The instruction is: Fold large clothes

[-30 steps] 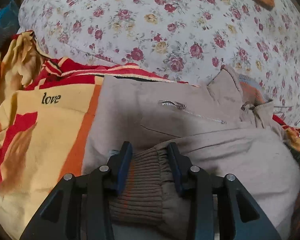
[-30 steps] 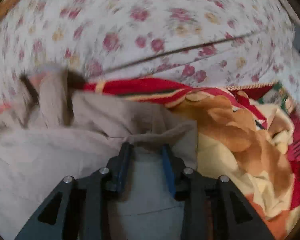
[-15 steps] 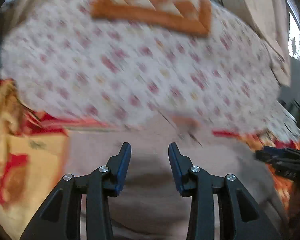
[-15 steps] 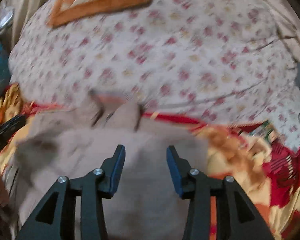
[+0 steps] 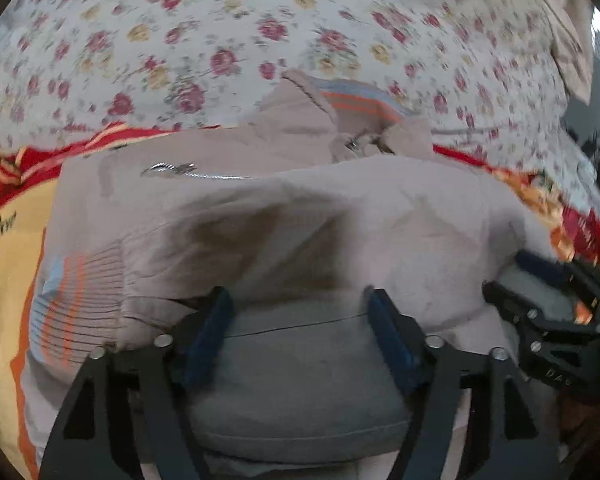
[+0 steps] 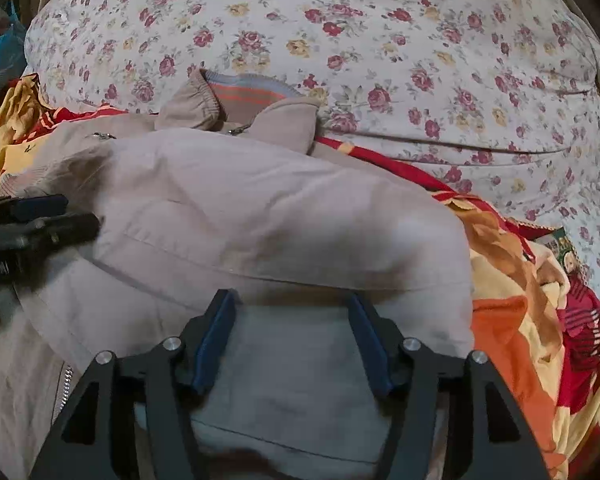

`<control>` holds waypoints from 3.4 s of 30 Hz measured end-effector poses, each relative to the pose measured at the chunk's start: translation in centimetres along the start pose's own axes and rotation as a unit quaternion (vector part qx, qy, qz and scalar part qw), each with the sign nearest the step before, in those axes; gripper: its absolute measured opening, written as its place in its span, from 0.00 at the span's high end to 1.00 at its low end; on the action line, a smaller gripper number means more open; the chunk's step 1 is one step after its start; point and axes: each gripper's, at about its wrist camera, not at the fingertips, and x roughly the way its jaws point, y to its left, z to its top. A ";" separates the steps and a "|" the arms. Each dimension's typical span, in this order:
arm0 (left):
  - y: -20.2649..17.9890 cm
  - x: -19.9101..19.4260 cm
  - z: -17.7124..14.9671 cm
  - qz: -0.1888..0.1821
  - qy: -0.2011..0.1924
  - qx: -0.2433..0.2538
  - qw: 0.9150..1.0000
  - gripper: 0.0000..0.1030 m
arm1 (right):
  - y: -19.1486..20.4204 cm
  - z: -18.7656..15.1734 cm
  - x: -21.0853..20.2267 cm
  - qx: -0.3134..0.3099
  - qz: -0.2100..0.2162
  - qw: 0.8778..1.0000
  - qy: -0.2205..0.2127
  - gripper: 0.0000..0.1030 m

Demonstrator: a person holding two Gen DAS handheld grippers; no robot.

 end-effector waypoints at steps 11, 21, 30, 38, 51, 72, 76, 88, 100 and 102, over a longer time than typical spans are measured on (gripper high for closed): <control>4.8 -12.0 -2.7 0.003 -0.053 -0.001 0.999 0.42 | 0.3 -4.3 -7.4 -0.020 0.089 0.996 0.006 0.25; 6.1 -20.5 -16.8 0.009 -0.005 -0.029 1.000 0.42 | -2.7 -12.3 -18.6 0.006 0.108 0.992 -0.063 0.25; -1.1 -19.1 -27.8 0.041 0.019 0.054 0.998 0.42 | -3.7 -29.9 -23.4 0.151 0.106 0.983 -0.010 0.20; -0.4 -17.1 -29.6 0.074 0.057 0.004 0.996 0.42 | -1.4 -31.4 -19.0 0.122 0.145 0.977 0.095 0.22; 1.6 -18.6 -30.8 0.001 0.052 -0.077 0.996 0.90 | -1.5 -32.6 -20.9 0.118 0.192 0.970 0.093 0.90; 1.3 -21.3 -31.2 -0.042 0.021 -0.079 0.996 0.96 | -4.3 -30.7 -27.2 0.155 0.250 0.954 -0.051 0.91; 1.0 -26.9 -30.2 -0.053 -0.030 -0.060 0.996 0.96 | -4.4 -30.1 -29.4 0.136 0.237 0.957 -0.096 0.91; 0.9 -38.0 -29.6 -0.065 -0.102 -0.039 0.992 0.96 | -4.3 -29.7 -39.1 0.038 0.253 0.949 -0.184 0.92; 1.2 -32.6 -19.2 -0.024 -0.149 0.002 0.988 0.96 | -6.5 -22.0 -34.8 0.077 0.196 0.956 -0.206 0.92; 1.4 -31.4 -16.6 -0.012 -0.159 0.012 0.987 0.96 | -7.4 -19.1 -32.5 0.081 0.177 0.958 -0.211 0.92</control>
